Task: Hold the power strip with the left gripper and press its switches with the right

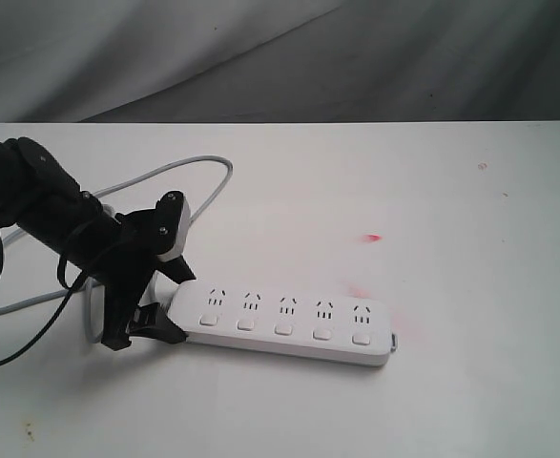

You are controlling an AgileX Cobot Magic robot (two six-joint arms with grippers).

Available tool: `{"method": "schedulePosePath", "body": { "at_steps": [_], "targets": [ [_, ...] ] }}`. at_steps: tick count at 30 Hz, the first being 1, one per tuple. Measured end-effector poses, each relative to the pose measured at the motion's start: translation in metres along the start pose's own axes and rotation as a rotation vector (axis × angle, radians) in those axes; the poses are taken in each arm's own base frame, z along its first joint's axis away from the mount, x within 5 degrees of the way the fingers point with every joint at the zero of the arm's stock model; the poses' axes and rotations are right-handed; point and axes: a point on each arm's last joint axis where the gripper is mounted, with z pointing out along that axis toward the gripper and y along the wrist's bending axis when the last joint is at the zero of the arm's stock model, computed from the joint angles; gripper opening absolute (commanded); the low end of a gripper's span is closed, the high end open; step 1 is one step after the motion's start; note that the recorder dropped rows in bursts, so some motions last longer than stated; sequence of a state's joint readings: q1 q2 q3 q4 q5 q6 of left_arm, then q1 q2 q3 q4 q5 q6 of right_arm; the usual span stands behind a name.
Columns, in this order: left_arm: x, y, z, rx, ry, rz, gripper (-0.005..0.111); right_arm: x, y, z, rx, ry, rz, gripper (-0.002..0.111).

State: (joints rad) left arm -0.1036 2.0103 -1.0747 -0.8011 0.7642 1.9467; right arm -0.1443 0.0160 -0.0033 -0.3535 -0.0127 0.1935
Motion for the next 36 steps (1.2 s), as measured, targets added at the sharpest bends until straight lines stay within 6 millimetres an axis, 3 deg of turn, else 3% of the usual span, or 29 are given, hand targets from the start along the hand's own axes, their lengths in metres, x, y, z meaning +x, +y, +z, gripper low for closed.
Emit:
{"method": "schedulePosePath", "body": {
  "at_steps": [19,23,30,36],
  "targets": [
    [0.0,0.0,0.0,0.002,-0.001,0.0,0.059,0.0,0.0,0.0,0.0,0.002,0.0,0.0],
    [0.0,0.0,0.0,0.002,-0.001,0.0,0.059,-0.015,-0.003,-0.001,0.01,-0.034,0.0,0.0],
    [0.0,0.0,0.0,0.002,-0.001,0.0,0.059,-0.058,-0.01,-0.009,0.029,-0.168,-0.001,0.0],
    [0.0,0.0,0.0,0.002,-0.001,0.0,0.059,-0.067,-0.011,-0.011,0.033,-0.195,-0.001,0.0]
  ]
}}
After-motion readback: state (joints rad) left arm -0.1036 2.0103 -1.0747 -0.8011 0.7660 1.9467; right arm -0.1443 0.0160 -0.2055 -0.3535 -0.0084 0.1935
